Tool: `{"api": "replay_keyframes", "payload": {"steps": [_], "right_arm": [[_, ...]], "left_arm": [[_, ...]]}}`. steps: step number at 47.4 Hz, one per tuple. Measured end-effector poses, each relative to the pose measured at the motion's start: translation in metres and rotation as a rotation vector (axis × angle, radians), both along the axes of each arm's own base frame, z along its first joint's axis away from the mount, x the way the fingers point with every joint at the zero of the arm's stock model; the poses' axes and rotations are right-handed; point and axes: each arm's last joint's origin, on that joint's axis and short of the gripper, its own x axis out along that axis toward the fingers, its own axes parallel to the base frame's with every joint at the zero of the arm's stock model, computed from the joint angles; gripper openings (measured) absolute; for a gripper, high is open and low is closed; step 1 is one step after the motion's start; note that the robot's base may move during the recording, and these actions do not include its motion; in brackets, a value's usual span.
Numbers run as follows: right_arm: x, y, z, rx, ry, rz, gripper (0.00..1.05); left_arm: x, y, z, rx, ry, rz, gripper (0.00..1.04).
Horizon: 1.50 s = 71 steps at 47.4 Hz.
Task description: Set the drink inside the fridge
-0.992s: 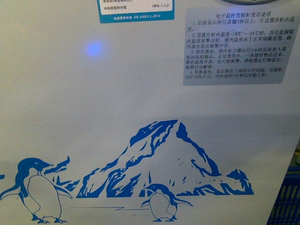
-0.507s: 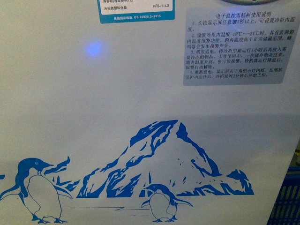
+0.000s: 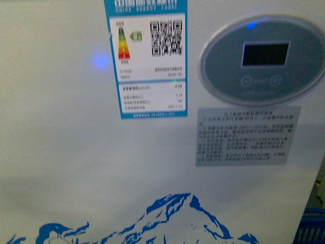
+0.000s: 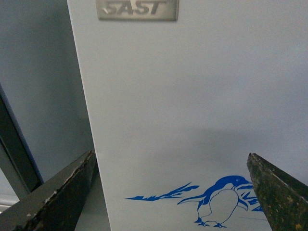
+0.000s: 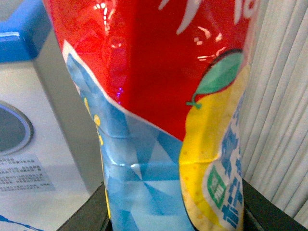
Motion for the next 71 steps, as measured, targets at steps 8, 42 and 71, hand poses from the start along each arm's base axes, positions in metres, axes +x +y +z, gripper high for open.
{"api": "replay_keyframes", "payload": {"steps": [8, 42, 71], "right_arm": [[0.000, 0.000, 0.000, 0.000, 0.000, 0.000, 0.43], [0.000, 0.000, 0.000, 0.000, 0.000, 0.000, 0.42], [0.000, 0.000, 0.000, 0.000, -0.001, 0.000, 0.42]], "left_arm": [[0.000, 0.000, 0.000, 0.000, 0.000, 0.000, 0.97], [0.000, 0.000, 0.000, 0.000, 0.000, -0.001, 0.97], [0.063, 0.013, 0.030, 0.133, 0.043, -0.378, 0.97]]}}
